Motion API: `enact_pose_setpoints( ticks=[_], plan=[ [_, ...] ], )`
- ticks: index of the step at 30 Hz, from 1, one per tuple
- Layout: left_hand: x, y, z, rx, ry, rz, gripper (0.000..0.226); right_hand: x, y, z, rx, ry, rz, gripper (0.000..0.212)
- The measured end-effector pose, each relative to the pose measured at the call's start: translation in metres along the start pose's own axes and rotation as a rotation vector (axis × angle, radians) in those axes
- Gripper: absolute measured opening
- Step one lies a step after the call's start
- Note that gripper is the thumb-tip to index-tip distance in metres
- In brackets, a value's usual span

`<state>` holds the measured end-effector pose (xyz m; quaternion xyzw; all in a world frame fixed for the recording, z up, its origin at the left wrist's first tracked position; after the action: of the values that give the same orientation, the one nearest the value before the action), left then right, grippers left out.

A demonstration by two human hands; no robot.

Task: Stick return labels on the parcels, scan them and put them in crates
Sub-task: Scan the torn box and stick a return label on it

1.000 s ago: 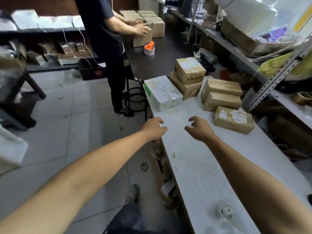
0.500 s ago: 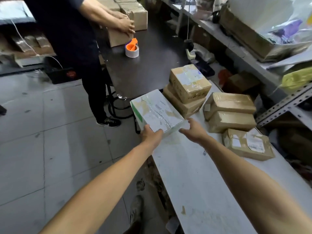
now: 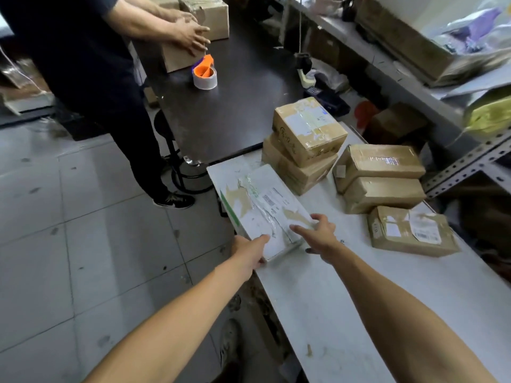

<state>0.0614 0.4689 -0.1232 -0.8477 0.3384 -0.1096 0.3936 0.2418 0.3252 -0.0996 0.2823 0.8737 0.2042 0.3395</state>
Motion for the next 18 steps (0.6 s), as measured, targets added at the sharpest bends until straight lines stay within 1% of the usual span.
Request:
enact_pose_setpoints(
  ticks=[1, 2, 4, 6, 9, 11, 13, 14, 15, 16, 18],
  plan=[
    [0.006, 0.013, -0.012, -0.050, 0.024, -0.041, 0.064, -0.004, -0.018, -0.006, 0.028, 0.011, 0.105, 0.067],
    [0.013, 0.028, -0.022, -0.096, 0.063, -0.072, 0.065, -0.008, -0.036, -0.013, 0.051, 0.022, 0.186, 0.065],
    [0.030, 0.053, -0.043, -0.150, 0.151, -0.117, 0.066, -0.017, -0.072, -0.025, 0.085, 0.029, 0.286, 0.065],
    [0.041, 0.076, -0.063, -0.177, 0.181, -0.114, 0.057, -0.029, -0.101, -0.041, 0.079, 0.045, 0.374, 0.067],
    [0.067, 0.104, -0.096, -0.216, 0.239, -0.173, 0.042, -0.052, -0.145, -0.063, 0.088, 0.051, 0.502, 0.069],
    [0.092, 0.117, -0.128, -0.246, 0.344, -0.169, 0.023, -0.071, -0.181, -0.081, 0.151, 0.027, 0.689, 0.077],
    [0.111, 0.126, -0.154, -0.268, 0.470, -0.130, 0.016, -0.083, -0.210, -0.092, 0.211, 0.021, 0.843, 0.085],
    [0.120, 0.132, -0.170, -0.277, 0.530, -0.100, 0.018, -0.092, -0.223, -0.102, 0.208, 0.025, 0.867, 0.078],
    [0.126, 0.138, -0.180, -0.276, 0.567, -0.075, 0.026, -0.102, -0.233, -0.112, 0.184, 0.022, 0.885, 0.065],
    [0.129, 0.142, -0.189, -0.262, 0.587, -0.052, 0.040, -0.115, -0.244, -0.122, 0.158, 0.007, 0.899, 0.052],
    [0.137, 0.148, -0.200, -0.240, 0.609, -0.091, 0.078, -0.144, -0.267, -0.143, 0.107, 0.004, 0.946, 0.040]
  ],
)
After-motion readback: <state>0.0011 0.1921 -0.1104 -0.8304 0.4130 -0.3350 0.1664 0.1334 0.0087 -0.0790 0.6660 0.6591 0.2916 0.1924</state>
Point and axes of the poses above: each hand's wrist, its own z-axis towards the middle knuckle, its own x-axis out of the palm, y = z × x, the point moved 9 cm from there along z, towards the middle knuckle, and after that the axes turned 11 degrees about x, right-handed, at the moved point
